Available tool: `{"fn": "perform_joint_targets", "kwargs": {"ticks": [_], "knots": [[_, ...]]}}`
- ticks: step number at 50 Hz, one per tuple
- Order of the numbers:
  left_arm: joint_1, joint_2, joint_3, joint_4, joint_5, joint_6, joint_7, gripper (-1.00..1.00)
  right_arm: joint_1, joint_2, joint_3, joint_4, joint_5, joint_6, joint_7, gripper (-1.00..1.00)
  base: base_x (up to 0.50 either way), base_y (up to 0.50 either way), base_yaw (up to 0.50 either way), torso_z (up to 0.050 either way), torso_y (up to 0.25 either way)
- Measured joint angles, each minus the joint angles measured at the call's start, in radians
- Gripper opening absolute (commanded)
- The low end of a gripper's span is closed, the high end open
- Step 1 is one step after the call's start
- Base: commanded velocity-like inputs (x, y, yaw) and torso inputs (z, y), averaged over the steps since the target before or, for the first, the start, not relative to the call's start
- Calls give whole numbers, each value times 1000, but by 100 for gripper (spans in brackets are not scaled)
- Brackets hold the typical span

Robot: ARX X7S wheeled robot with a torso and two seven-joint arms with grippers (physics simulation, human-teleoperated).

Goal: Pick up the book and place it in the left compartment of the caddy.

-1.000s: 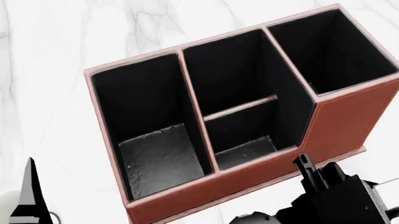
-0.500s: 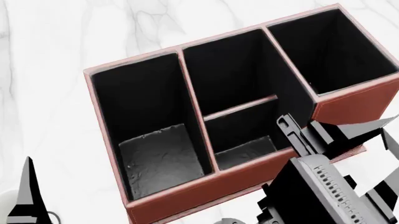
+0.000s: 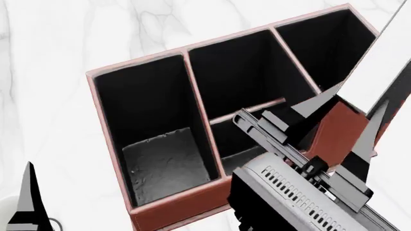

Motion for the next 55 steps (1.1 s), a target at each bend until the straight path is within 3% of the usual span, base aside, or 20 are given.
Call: {"fn": "perform_joint_targets", "kwargs": {"ticks": [55], "knots": [[-1, -17, 18, -10, -5, 25, -13, 100, 64, 33, -91, 109, 253, -384, -360, -100, 0, 0, 0, 0, 1]]}}
